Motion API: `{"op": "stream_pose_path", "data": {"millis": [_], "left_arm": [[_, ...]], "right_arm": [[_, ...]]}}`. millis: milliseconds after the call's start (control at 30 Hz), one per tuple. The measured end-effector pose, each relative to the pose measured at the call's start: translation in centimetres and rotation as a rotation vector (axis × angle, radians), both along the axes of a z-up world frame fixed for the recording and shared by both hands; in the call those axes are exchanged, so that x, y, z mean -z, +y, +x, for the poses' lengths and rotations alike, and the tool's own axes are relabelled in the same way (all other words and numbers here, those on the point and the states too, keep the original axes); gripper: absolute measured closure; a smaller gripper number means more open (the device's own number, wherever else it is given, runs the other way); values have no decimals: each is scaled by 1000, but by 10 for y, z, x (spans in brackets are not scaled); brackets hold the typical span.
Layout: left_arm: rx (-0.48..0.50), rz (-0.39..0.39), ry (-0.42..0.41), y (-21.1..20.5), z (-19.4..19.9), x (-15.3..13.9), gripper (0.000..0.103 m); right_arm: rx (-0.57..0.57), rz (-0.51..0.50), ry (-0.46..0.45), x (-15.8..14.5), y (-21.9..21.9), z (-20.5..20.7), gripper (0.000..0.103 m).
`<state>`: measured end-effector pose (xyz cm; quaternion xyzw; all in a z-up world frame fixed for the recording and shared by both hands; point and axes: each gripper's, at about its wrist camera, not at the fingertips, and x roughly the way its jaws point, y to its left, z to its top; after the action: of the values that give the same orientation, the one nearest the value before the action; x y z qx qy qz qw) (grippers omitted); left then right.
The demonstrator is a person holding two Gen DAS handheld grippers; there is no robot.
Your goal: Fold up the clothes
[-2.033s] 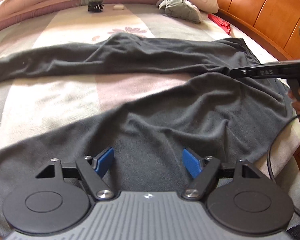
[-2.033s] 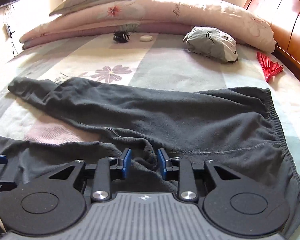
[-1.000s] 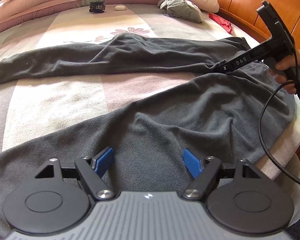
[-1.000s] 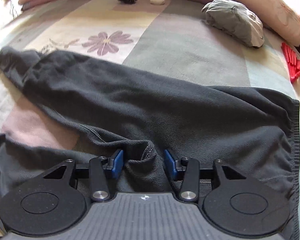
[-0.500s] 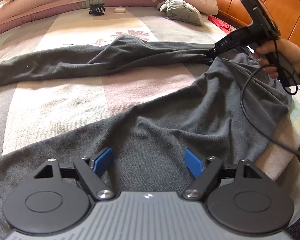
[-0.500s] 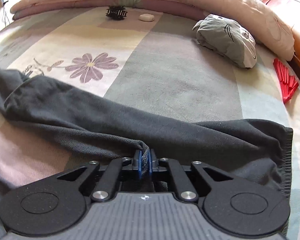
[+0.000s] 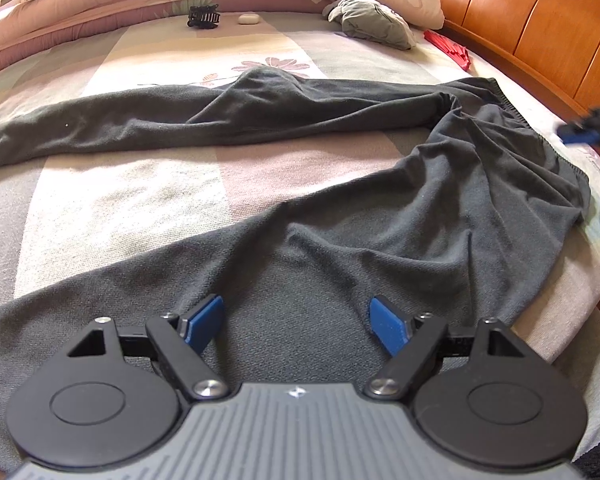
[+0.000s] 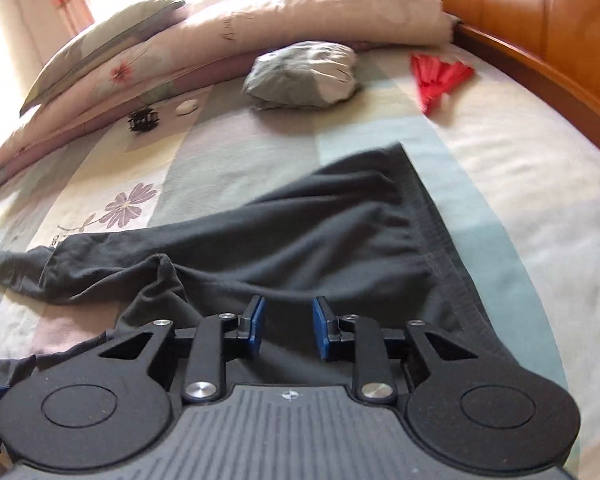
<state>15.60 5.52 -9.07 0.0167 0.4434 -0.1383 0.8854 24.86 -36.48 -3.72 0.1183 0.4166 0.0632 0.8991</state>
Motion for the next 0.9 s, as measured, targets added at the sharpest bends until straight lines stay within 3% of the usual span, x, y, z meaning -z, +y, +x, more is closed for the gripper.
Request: {"op": "stream_pose_path", "data": {"millis": [100, 200, 300, 533, 633, 700, 767, 900], "left_arm": [[-3, 11, 3, -2, 0, 0, 22], [-2, 30, 10, -6, 0, -1, 22], [-1, 35, 17, -9, -2, -1, 22], [-2, 55, 31, -19, -5, -1, 22], [5, 67, 36, -24, -5, -1, 22], [3, 71, 36, -25, -5, -2, 22], [5, 69, 39, -26, -6, -2, 22], [7, 79, 38, -27, -7, -3, 22]], "right_arm": [[126, 97, 23, 19, -41, -47, 57], [259, 187, 64, 47, -71, -75, 56], [321, 320, 58, 72, -89, -87, 56], [391, 529, -105, 100, -117, -67, 57], [433, 603, -153, 113, -131, -57, 74], [460, 617, -149, 121, -137, -54, 98], [453, 625, -157, 121, -138, -58, 98], [482, 526, -159, 107, -134, -72, 97]]}}
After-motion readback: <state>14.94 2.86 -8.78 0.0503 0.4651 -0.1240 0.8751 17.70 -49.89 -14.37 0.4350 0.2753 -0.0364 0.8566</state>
